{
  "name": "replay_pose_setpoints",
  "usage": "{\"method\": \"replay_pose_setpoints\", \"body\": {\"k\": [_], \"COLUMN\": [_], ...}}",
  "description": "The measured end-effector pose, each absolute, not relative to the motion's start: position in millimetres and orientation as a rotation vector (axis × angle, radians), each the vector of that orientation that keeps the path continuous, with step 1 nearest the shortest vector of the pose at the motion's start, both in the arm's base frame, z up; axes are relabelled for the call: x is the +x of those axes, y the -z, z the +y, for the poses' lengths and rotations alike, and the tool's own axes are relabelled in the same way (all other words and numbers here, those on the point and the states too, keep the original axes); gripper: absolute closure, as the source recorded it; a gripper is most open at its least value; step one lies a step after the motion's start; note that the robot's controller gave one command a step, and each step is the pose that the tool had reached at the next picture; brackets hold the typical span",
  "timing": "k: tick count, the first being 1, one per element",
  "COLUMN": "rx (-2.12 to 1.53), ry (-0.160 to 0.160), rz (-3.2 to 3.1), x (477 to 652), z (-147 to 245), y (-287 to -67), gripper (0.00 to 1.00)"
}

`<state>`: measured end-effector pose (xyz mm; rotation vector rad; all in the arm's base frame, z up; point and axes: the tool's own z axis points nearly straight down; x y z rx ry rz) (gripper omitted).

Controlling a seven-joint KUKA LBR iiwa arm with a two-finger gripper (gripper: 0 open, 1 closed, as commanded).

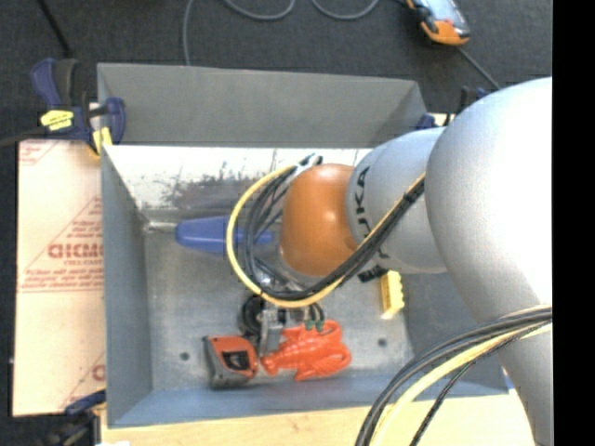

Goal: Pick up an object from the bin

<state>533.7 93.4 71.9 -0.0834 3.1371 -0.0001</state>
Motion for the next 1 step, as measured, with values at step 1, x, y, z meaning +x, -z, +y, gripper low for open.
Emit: {"method": "replay_pose_setpoints", "body": {"k": [1], "rx": [-0.078], "ry": [0.001], "rz": [3.144], "x": [545.7], "z": [78.2], "y": [-124.1], "gripper": [1.00]}}
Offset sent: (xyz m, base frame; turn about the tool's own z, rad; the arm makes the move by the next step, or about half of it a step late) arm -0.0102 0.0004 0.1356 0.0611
